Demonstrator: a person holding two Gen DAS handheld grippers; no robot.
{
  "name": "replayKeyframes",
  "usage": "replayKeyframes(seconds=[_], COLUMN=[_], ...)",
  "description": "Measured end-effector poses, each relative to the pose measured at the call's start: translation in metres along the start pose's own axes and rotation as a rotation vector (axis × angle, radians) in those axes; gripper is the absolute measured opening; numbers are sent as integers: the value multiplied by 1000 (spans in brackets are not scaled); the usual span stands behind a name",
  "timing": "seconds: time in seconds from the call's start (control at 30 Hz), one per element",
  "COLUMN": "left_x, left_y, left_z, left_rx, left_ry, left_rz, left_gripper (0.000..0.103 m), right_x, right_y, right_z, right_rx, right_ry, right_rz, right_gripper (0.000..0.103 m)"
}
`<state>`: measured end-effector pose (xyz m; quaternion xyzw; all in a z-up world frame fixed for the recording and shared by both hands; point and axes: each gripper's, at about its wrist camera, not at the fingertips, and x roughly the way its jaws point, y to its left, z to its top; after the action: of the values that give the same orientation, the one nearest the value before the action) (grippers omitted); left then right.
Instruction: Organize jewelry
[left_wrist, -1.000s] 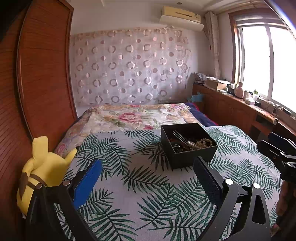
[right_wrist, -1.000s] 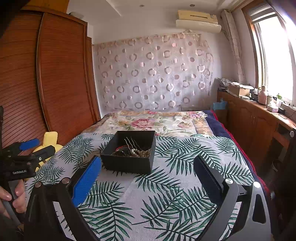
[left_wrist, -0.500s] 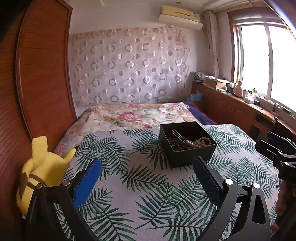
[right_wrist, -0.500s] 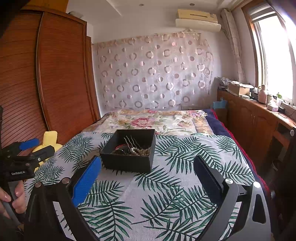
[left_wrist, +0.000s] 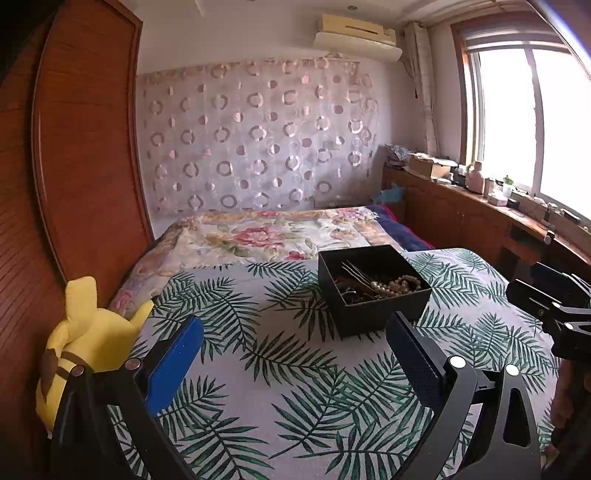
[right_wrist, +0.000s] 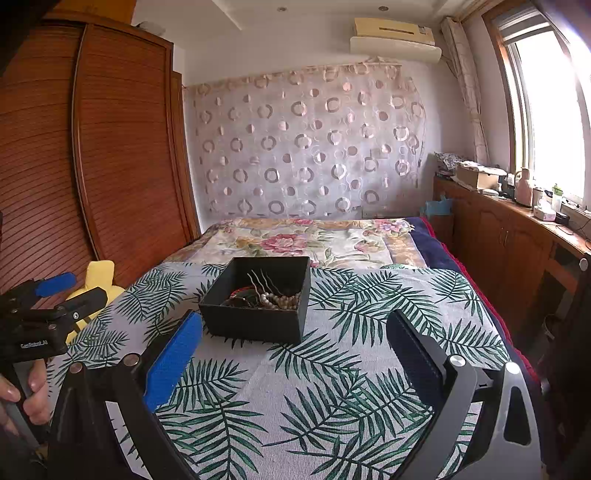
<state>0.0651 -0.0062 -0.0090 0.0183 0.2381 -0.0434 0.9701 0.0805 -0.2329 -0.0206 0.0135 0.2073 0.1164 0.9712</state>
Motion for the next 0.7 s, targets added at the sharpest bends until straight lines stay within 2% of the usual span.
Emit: replayKeyframes(seconds=[0.7], left_x=[1], left_y=[2], left_z=[1], left_rx=[-5], left_ry=[-1], left_rz=[8], left_gripper=[95], right_x=[-1], right_y=[-1], right_z=[1], right_rx=[2], right_ry=[0], right_rz=[0], right_gripper=[100])
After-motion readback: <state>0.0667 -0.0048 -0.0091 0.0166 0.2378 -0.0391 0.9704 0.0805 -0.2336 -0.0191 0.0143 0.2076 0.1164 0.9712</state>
